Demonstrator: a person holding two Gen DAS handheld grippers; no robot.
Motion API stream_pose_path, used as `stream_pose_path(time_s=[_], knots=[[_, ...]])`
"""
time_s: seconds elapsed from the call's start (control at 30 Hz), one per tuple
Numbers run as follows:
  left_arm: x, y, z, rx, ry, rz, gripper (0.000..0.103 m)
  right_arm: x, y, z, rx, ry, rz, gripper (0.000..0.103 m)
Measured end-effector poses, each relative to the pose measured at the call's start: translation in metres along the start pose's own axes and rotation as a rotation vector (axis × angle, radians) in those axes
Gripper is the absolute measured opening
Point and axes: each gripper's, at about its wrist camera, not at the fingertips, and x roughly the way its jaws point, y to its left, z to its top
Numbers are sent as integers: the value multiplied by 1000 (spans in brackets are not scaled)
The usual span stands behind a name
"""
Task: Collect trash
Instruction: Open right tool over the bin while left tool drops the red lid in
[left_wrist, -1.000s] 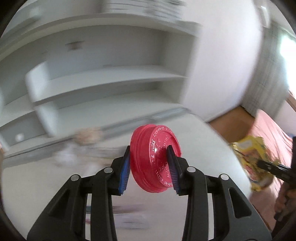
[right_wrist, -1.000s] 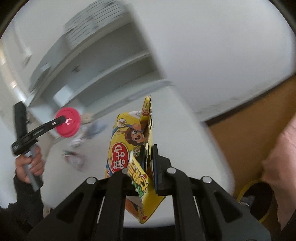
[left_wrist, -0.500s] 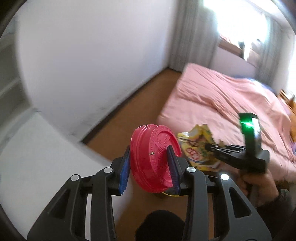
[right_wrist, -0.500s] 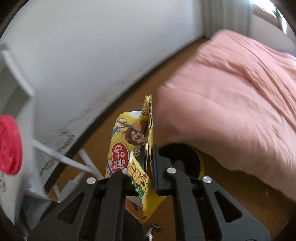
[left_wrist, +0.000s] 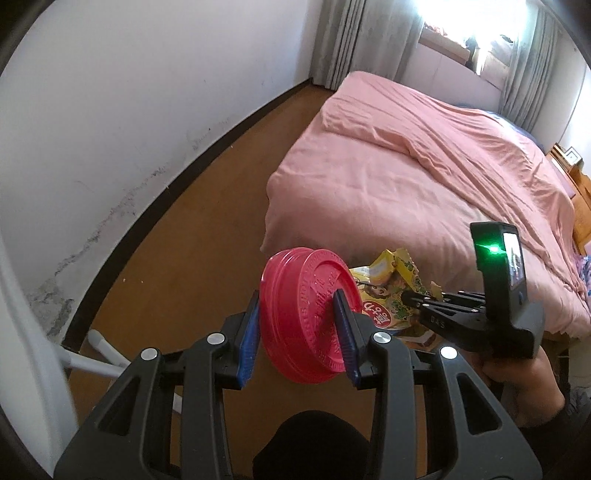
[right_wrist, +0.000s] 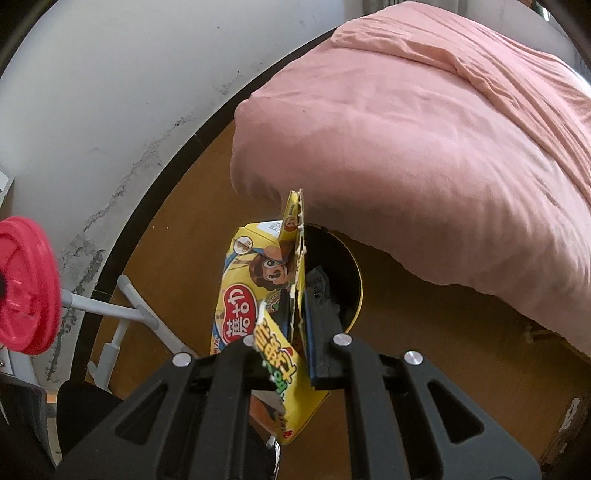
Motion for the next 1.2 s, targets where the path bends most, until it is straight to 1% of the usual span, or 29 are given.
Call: stream_pose_path(time_s=[0.17, 0.23, 0.27, 0.3, 0.33, 0.53, 0.63, 0.77, 0.9, 0.97, 1.07, 1.13, 1.2], knots=[[11, -9, -2, 7, 23, -7, 37, -4, -2, 2, 13, -18, 26, 9], [14, -10, -2, 9, 27, -12, 37, -4, -2, 4, 16, -18, 37, 21], [15, -11, -2, 10, 27, -11, 37, -3, -2, 3, 18, -20, 44, 39], [13, -11, -2, 10, 27, -10, 37, -4, -2, 4, 17, -24, 46, 50], [15, -11, -2, 11, 31, -11, 37, -5, -1, 4, 17, -33, 45, 51], [26, -8, -6, 1, 60, -19, 37, -6, -4, 9, 25, -46, 58, 51], [32, -8, -8, 4, 76, -29, 37, -10, -7, 10, 47, -59, 50, 54], [41, -13, -8, 18, 91, -40, 37, -15, -11, 13, 70, -79, 50, 58], [49, -22, -3, 35, 96, -61, 38, -20, -14, 14, 90, -96, 50, 58], [54, -28, 1, 58, 101, -76, 39, -22, -15, 14, 98, -108, 43, 62], [57, -33, 5, 72, 93, -62, 54, -26, -21, 15, 128, -123, 50, 63], [55, -34, 8, 68, 89, -53, 55, -28, -23, 16, 138, -129, 55, 63], [50, -34, 10, 67, 84, -57, 66, -31, -23, 15, 142, -136, 51, 63]])
